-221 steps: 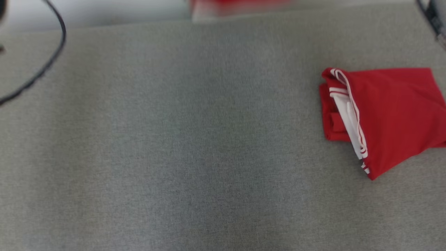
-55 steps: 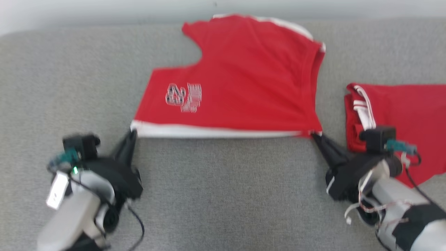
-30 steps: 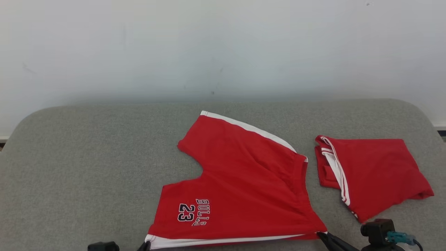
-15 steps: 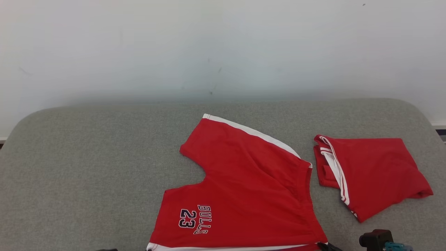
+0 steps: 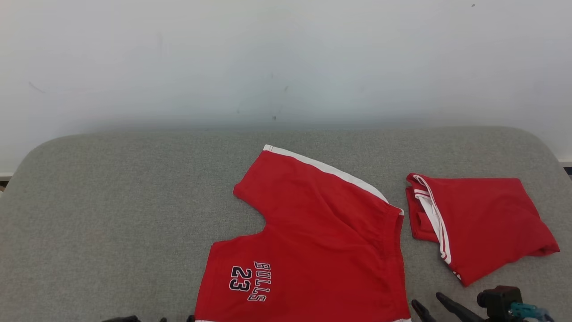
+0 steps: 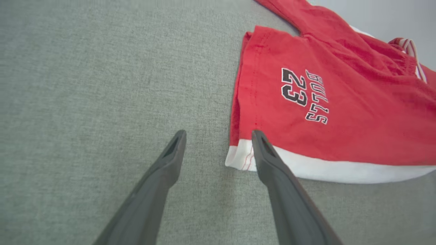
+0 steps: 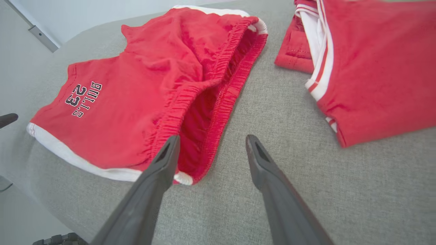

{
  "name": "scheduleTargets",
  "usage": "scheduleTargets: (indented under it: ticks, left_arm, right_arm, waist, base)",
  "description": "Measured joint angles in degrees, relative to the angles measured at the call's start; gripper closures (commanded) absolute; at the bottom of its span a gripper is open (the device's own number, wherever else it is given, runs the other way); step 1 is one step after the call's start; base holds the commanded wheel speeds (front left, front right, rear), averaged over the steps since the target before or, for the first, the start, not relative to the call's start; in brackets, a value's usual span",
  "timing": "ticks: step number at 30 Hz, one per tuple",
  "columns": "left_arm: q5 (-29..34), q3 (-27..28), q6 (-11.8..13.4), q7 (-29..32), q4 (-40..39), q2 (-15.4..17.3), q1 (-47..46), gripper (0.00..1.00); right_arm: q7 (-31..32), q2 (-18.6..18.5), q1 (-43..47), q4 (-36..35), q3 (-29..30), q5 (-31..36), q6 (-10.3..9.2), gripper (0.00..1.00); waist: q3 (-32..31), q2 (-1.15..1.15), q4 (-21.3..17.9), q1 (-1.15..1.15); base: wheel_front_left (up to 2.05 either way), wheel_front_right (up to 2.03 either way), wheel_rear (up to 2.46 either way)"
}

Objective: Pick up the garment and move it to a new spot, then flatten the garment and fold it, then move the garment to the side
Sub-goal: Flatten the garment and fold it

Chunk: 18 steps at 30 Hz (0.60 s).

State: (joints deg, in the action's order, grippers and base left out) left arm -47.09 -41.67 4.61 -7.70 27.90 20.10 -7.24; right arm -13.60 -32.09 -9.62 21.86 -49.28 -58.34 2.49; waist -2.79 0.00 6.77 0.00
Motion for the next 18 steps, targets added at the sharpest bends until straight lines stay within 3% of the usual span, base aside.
scheduleTargets:
  ticks: [8, 13, 18]
  left_arm:
    - [-0.07, 4.10, 1.18, -3.52, -4.42, 1.03, 0.30, 0.00]
    - [-0.10, 7.08, 1.94, -5.02, -7.15, 1.29, 1.20, 0.00]
    - [0.26, 9.58, 2.44, -5.56, -9.16, 1.22, 1.22, 0.00]
  right_arm:
    - [-0.38, -0.79, 0.36, -4.35, 4.93, -1.66, -1.04, 0.00]
    - [-0.60, -0.41, -0.27, -7.00, 8.21, -1.58, -3.18, 0.00]
    - [-0.62, 0.02, -0.29, -8.95, 11.78, 0.40, -6.66, 0.00]
  waist:
    - [-0.12, 0.00, -0.54, 0.00]
    - [-0.19, 0.01, -1.63, 0.00]
    - [0.05, 0.01, -2.77, 0.00]
  base:
    - [0.00, 0.00, 0.00]
    - [0.00, 0.00, 0.00]
    - [0.00, 0.00, 0.00]
